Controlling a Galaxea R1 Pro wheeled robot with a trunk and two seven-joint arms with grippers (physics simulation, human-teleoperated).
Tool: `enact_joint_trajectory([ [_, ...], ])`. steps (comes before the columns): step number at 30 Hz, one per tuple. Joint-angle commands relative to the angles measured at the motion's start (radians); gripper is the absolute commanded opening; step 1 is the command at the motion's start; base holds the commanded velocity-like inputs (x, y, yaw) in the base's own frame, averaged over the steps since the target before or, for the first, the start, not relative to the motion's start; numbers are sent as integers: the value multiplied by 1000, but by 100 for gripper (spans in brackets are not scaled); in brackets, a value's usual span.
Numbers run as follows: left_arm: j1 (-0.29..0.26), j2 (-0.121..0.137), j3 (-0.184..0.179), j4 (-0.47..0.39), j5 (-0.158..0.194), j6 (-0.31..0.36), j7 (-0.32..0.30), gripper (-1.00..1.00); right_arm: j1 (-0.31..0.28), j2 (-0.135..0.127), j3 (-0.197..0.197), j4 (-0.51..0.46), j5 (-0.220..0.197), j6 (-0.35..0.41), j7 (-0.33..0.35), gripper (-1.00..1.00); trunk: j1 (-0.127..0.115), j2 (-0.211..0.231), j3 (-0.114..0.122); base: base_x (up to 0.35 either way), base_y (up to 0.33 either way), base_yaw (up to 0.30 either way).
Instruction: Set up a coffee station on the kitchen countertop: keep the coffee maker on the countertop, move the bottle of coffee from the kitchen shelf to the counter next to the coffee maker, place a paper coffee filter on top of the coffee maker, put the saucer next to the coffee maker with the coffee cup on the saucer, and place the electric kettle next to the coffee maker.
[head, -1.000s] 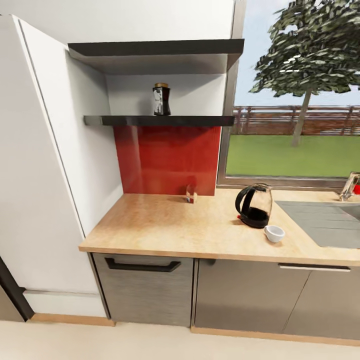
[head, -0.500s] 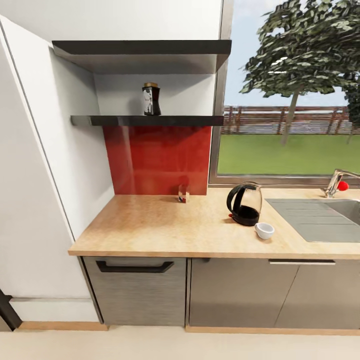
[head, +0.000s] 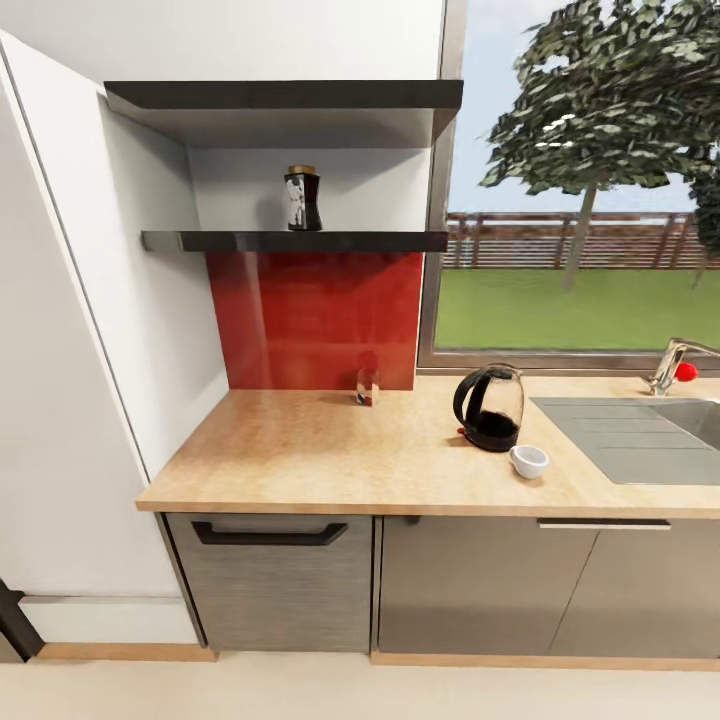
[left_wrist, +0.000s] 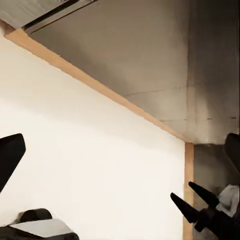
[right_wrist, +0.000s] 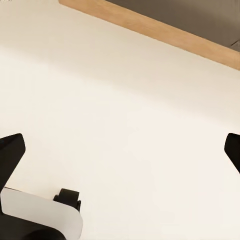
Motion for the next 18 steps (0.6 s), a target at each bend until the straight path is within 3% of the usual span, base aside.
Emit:
enact_joint_trajectory([
  [1, 1, 0, -12, -62, 9, 47, 0, 100, -1, -1, 4, 1, 0, -3, 0, 100, 0, -1, -2, 0, 0, 0],
  [5, 1, -16, -47, -279, 9, 168, 9, 100, -1, -2, 3, 3, 0, -3, 0, 100, 0, -1, -2, 0, 0, 0],
  [6, 1, -33, -62, -390, 8, 216, 29, 100, -1, -3, 3, 7, 0, -3, 0, 100, 0, -1, -2, 0, 0, 0],
  [7, 1, -45, -68, -446, 8, 240, 45, 100, -1, -3, 3, 10, 0, -3, 0, 100, 0, -1, -2, 0, 0, 0],
  [8, 1, -72, -77, -558, 8, 292, 89, 100, -1, -4, 3, 16, 0, -3, 0, 100, 0, -1, -2, 0, 0, 0],
  [10, 1, -105, -84, -667, 8, 350, 145, 100, -1, -4, 3, 21, -1, -3, 0, 100, 0, -1, -2, 0, 0, 0],
  [11, 1, -143, -88, -772, 8, 410, 209, 100, -1, -4, 3, 25, -1, -3, 0, 100, 0, -1, -2, 0, 0, 0],
  [14, -2, -203, -92, -908, 8, 500, 302, 100, -1, -5, 3, 28, -1, -3, 0, 100, 0, -1, -2, 0, 0, 0],
  [15, -15, -242, -94, -968, 8, 552, 355, 100, -1, -5, 3, 29, -1, -3, -1, 100, 0, -1, -2, 0, 0, 0],
  [16, -50, -277, -95, -1006, 8, 590, 401, 100, -1, -5, 3, 30, -1, -3, -1, 100, 0, -1, -2, 0, 0, 0],
  [17, -111, -296, -96, -1029, 8, 616, 445, 100, -1, -6, 3, 30, -1, -3, -1, 100, 0, -1, -2, 0, 0, 0],
  [18, -228, -296, -105, -1049, 8, 648, 495, 100, -1, -6, 3, 31, -2, -3, -1, 100, 0, -1, -2, 0, 0, 0],
])
